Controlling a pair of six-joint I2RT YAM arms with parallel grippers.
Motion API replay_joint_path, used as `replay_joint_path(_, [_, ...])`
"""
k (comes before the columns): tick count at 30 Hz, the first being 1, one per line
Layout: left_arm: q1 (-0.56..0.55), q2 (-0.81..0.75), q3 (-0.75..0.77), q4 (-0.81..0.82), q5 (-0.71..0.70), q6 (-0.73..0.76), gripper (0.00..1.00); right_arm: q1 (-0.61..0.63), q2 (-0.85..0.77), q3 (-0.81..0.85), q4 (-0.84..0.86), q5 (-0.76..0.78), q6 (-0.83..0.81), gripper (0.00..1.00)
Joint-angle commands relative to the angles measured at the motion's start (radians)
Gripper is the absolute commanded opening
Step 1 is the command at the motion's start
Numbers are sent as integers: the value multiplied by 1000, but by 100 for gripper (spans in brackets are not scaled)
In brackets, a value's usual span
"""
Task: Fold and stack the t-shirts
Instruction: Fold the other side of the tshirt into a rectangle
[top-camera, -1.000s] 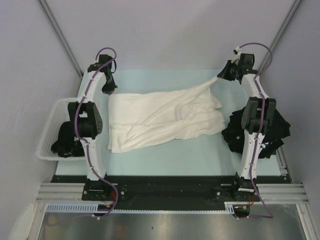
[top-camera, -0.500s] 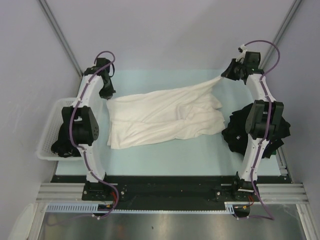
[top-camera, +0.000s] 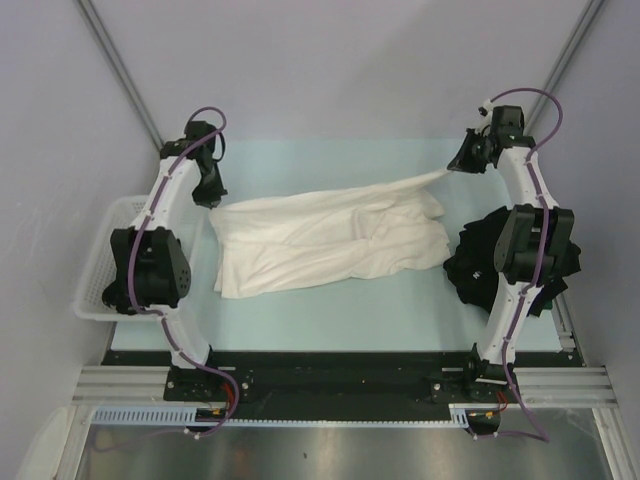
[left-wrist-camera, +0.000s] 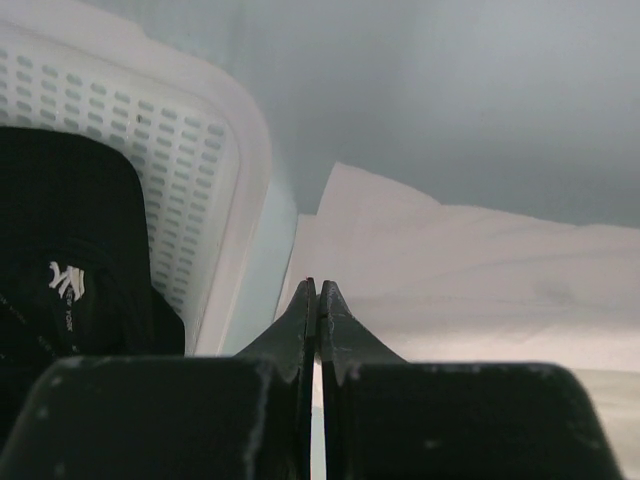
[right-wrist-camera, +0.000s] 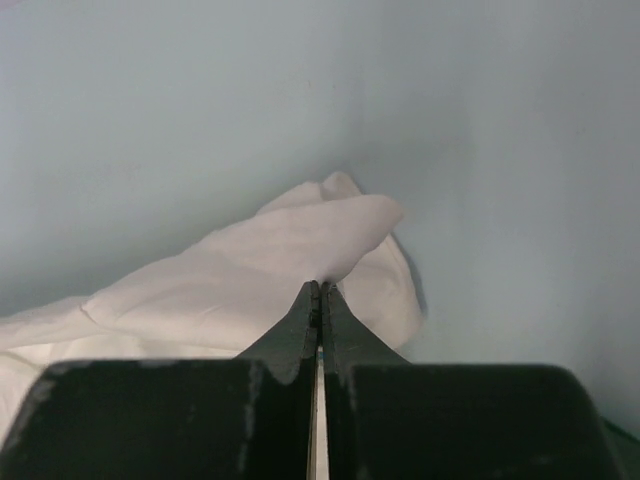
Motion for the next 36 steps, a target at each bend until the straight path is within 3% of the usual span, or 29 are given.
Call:
replay_joint_path(1, [-1,-107,-62,-38,26,13,0,-7,-65,40,-149,27,6,0])
replay_joint_path(13, [-1,-244,-240,-75,83,36,0,3,-96,31,-329,55,25,0])
replay_joint_path(23, [-4,-285,-342,-113,103,17,0,26,-30,31,-485,99,101,0])
replay_joint_path(36, [-21,-230,-411,-82,122,7,0,40,19,-109,-488,148,84,0])
